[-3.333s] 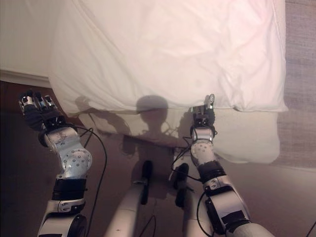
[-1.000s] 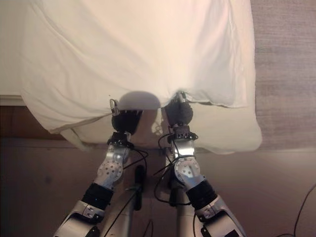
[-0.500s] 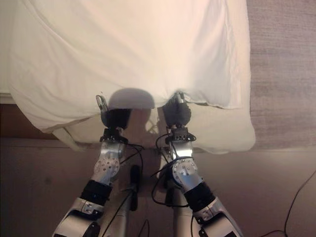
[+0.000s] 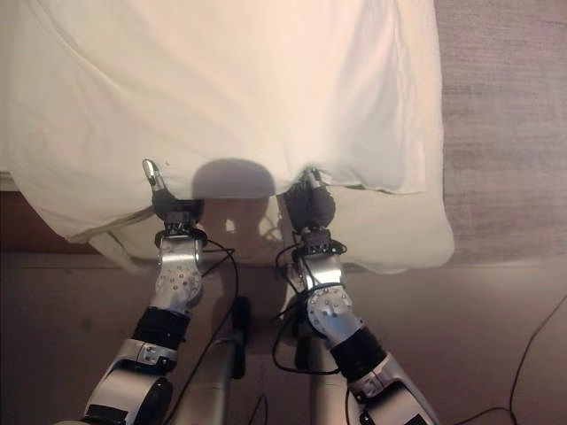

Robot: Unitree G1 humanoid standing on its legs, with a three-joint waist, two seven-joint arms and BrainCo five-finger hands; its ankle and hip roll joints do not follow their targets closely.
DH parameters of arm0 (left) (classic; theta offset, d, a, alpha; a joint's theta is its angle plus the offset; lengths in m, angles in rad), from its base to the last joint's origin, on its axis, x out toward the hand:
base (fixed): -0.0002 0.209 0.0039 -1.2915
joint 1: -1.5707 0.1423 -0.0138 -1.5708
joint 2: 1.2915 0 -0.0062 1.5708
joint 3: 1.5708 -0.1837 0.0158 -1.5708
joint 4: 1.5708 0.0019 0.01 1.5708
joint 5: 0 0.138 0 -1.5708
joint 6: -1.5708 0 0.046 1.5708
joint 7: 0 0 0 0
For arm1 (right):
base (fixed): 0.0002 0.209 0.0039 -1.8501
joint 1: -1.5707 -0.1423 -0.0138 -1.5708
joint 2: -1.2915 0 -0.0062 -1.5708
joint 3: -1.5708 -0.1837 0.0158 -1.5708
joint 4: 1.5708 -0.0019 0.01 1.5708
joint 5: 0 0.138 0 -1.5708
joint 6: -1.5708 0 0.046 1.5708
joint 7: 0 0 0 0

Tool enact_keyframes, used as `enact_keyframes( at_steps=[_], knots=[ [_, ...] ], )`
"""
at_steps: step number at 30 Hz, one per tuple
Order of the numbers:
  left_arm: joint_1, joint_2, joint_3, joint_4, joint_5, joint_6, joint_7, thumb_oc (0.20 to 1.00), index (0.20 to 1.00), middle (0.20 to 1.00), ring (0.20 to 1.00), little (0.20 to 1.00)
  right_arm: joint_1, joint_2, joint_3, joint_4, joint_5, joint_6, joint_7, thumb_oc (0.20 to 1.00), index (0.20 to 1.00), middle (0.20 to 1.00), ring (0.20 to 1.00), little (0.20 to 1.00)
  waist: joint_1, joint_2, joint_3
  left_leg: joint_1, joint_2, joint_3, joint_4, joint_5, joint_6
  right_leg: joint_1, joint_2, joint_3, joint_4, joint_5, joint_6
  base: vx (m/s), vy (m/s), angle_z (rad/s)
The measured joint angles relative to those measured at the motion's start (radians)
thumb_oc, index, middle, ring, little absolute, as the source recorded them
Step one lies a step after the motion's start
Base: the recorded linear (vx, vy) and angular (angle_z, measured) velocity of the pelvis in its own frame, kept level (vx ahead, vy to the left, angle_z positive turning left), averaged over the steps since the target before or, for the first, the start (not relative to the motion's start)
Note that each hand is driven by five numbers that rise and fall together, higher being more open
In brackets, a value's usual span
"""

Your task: Make the bed

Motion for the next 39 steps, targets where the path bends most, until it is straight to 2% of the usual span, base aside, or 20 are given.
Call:
enact_keyframes(
  at_steps=[1,7,14,15,16,18,19,27,34,39],
  knots=[
    [-0.003,0.000,0.000,-0.001,0.018,-0.011,0.023,0.200,0.200,0.200,0.200,0.200,0.004,-0.001,0.000,-0.005,0.000,0.004,-0.009,0.200,0.200,0.200,0.200,0.200,0.001,0.000,0.000,0.000,0.000,0.000,0.000,0.000,0.000,0.000,0.000,0.000,0.000,0.000,0.000,0.00,0.000,0.00],
    [-0.002,-0.009,0.000,-0.070,0.075,-0.063,0.132,0.200,0.200,0.200,0.200,0.200,0.014,-0.001,0.004,-0.014,-0.001,0.009,-0.040,0.200,0.200,0.200,0.200,0.200,0.001,0.001,0.000,-0.007,0.000,0.000,0.000,0.000,0.000,-0.007,0.000,0.000,0.001,0.000,0.000,0.00,0.000,0.00],
    [0.006,-0.027,0.000,-0.170,0.115,-0.086,0.188,0.200,0.200,0.200,0.200,0.200,0.021,-0.002,-0.001,-0.021,-0.046,0.009,-0.073,0.200,0.200,0.200,0.200,0.200,0.002,0.002,0.001,-0.013,0.000,0.001,0.003,0.000,0.000,-0.014,-0.001,0.002,0.006,0.000,0.000,0.00,0.000,0.00],
    [0.008,-0.029,-0.001,-0.194,0.116,-0.086,0.197,0.200,0.200,0.200,0.200,0.200,0.022,0.000,-0.002,-0.016,-0.063,0.009,-0.078,0.291,0.291,0.291,0.291,0.291,0.002,0.003,0.002,-0.012,0.000,0.000,0.005,0.000,0.000,-0.014,-0.001,0.002,0.011,0.000,0.000,0.00,0.000,0.00],
    [0.009,-0.031,-0.001,-0.209,0.123,-0.088,0.201,0.200,0.200,0.200,0.200,0.200,0.023,0.000,-0.004,-0.015,-0.069,0.009,-0.081,0.485,0.485,0.485,0.485,0.485,0.004,0.004,0.002,-0.011,-0.001,0.000,0.006,0.000,0.000,-0.014,-0.002,0.002,0.013,0.000,0.000,0.00,0.000,0.00],
    [0.015,-0.030,0.001,-0.231,0.149,-0.091,0.211,0.200,0.200,0.200,0.200,0.200,0.026,0.004,-0.012,-0.007,-0.080,0.009,-0.079,0.652,0.652,0.652,0.652,0.652,0.003,0.004,0.003,-0.011,-0.001,0.000,0.007,0.000,0.000,-0.013,-0.003,0.002,0.016,0.000,-0.001,0.00,0.000,0.00],
    [0.017,-0.026,0.000,-0.240,0.154,-0.098,0.212,0.200,0.200,0.200,0.200,0.200,0.038,0.003,-0.013,-0.007,-0.080,0.009,-0.074,1.000,1.000,1.000,1.000,1.000,0.004,0.004,0.003,-0.011,-0.001,0.000,0.010,0.000,0.000,-0.013,-0.004,0.002,0.018,0.000,-0.001,0.00,0.000,0.00],
    [0.023,-0.018,0.012,-0.278,0.194,-0.104,0.238,0.200,0.200,0.200,0.200,0.200,0.067,0.015,-0.015,0.101,-0.075,0.012,-0.003,1.000,1.000,1.000,1.000,1.000,0.002,0.016,0.009,-0.014,-0.001,-0.001,0.027,0.002,0.001,-0.013,-0.007,0.002,0.030,-0.001,-0.002,0.00,0.000,0.00],
    [0.027,-0.028,0.019,-0.326,0.254,-0.105,0.283,0.200,0.200,0.200,0.200,0.200,0.051,0.064,-0.109,0.119,-0.028,0.010,0.023,1.000,1.000,1.000,1.000,1.000,0.006,0.026,0.014,-0.015,-0.003,-0.007,0.024,0.002,0.001,-0.013,-0.009,-0.004,0.031,-0.003,-0.004,0.00,0.010,0.01],
    [0.027,-0.042,0.017,-0.353,0.310,-0.104,0.323,0.200,0.200,0.200,0.200,0.200,-0.009,0.060,-0.148,0.148,-0.001,0.003,0.032,1.000,1.000,1.000,1.000,1.000,0.030,0.056,0.019,-0.016,-0.005,-0.011,0.024,0.002,0.001,-0.013,-0.011,-0.006,0.032,-0.003,-0.004,0.00,0.000,0.00]
  ],
)
